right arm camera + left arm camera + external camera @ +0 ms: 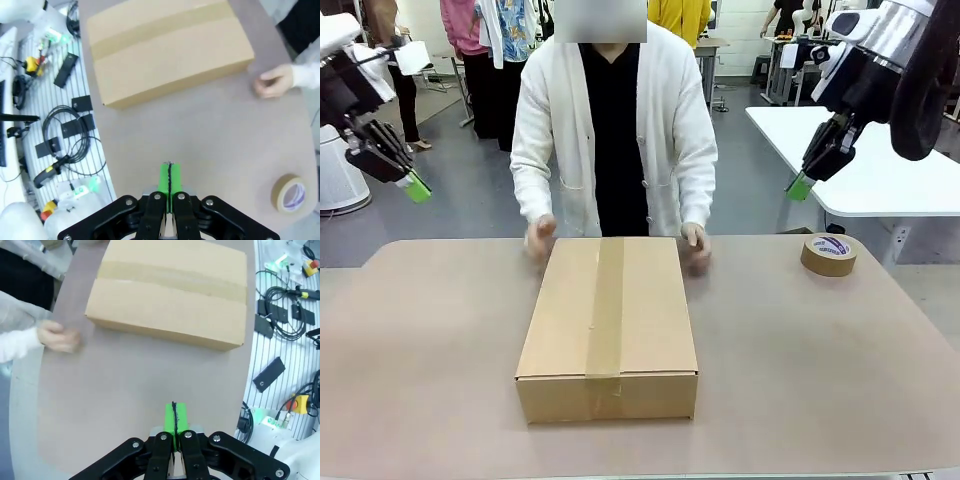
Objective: Wrap the clocks to prevent damage.
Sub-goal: After the human seals the box with tape, release both hands from the side flaps of the Package Box.
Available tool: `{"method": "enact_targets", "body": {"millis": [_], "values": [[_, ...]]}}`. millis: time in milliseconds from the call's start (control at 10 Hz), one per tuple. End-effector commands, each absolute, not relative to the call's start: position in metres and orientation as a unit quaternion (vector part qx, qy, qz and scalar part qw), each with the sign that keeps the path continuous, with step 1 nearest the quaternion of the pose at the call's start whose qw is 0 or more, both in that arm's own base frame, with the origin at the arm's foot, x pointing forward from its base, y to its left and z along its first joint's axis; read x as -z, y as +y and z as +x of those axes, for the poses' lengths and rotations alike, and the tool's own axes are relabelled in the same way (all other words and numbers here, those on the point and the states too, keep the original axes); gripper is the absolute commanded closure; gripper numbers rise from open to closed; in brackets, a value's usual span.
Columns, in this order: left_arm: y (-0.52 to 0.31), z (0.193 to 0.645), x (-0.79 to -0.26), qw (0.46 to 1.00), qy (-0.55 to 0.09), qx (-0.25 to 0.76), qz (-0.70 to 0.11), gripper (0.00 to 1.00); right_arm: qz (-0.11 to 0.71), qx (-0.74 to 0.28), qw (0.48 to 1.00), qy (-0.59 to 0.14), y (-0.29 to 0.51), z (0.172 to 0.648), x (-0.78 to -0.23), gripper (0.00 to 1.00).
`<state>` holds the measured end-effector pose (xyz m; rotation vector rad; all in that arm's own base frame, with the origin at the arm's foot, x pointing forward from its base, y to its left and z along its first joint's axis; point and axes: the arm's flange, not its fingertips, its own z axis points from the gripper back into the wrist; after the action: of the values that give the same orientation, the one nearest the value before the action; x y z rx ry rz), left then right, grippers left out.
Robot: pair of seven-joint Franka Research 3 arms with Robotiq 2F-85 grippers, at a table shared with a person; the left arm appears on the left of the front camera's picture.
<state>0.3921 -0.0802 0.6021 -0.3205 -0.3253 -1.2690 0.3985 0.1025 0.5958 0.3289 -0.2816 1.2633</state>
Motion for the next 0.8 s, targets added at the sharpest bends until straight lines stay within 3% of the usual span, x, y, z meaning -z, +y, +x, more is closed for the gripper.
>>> {"method": "enact_targets", "body": {"millis": [0,700], "values": [[-0.086,0.3991,-0.5964,0.784,-0.143,0.587,-0.142,1.0,0.152,-0.58,0.791,-0.119,0.1027,0.405,-0.59,0.99],[-0.086,0.3991,-0.5964,0.784,-0.143,0.587,-0.142,1.0,0.152,-0.58,0.791,-0.119,0.1027,0.405,-0.59,0.99]]}}
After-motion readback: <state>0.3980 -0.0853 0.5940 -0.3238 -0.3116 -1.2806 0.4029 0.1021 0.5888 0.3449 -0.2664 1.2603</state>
